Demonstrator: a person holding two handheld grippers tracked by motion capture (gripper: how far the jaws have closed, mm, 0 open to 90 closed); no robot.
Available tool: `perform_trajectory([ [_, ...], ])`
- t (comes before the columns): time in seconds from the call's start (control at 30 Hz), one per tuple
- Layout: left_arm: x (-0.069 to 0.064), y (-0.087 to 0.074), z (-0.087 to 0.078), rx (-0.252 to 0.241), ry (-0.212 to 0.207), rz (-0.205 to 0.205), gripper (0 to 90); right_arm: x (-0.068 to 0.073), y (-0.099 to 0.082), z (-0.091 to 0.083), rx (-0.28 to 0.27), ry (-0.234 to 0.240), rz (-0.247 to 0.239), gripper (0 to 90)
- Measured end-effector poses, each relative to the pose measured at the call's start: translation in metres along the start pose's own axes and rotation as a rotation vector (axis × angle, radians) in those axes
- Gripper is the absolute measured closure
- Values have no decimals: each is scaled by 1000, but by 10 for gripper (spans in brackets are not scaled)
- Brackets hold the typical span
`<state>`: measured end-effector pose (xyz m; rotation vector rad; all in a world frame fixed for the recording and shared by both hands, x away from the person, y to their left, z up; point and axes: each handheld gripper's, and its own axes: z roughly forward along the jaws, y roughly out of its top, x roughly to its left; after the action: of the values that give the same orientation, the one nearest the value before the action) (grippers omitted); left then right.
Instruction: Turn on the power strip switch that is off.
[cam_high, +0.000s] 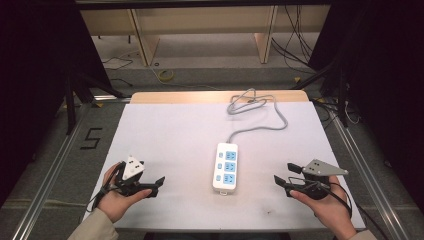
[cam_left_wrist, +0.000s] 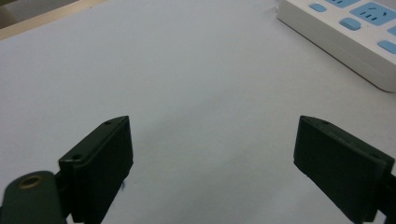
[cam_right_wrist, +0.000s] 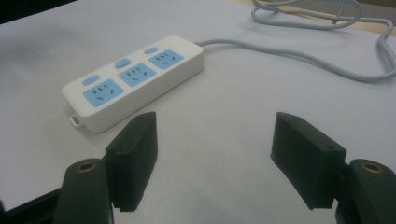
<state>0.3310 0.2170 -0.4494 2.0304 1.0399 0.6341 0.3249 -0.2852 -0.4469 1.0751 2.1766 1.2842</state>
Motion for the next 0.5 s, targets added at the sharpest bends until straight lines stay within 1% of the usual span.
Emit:
perform_trajectory([
  [0.03, 0, 0, 0, 7, -1, 6, 115, 0, 0, 0, 4, 0, 0, 344],
  [0.13, -2, 0, 0, 3, 1, 6, 117, 1, 1, 0, 14, 6, -11, 390],
  [0.23, -2, 0, 0, 1, 1, 4, 117, 3, 2, 1, 13, 7, -23, 436],
  [0.33, -2, 0, 0, 2, 0, 2, 118, 4, 4, 0, 7, 0, -36, 517],
  [0.37, -2, 0, 0, 2, 0, 2, 119, 4, 4, 0, 7, 0, -36, 517],
  [0.4, -2, 0, 0, 3, 1, 3, 120, 4, 6, -1, -9, -10, -42, 580],
  [0.47, -2, 0, 1, 5, 1, 3, 122, 4, 7, -1, -12, -15, -47, 638],
  [0.5, -2, 0, 1, 2, 3, 0, 122, 4, 7, -1, -12, -15, -47, 638],
])
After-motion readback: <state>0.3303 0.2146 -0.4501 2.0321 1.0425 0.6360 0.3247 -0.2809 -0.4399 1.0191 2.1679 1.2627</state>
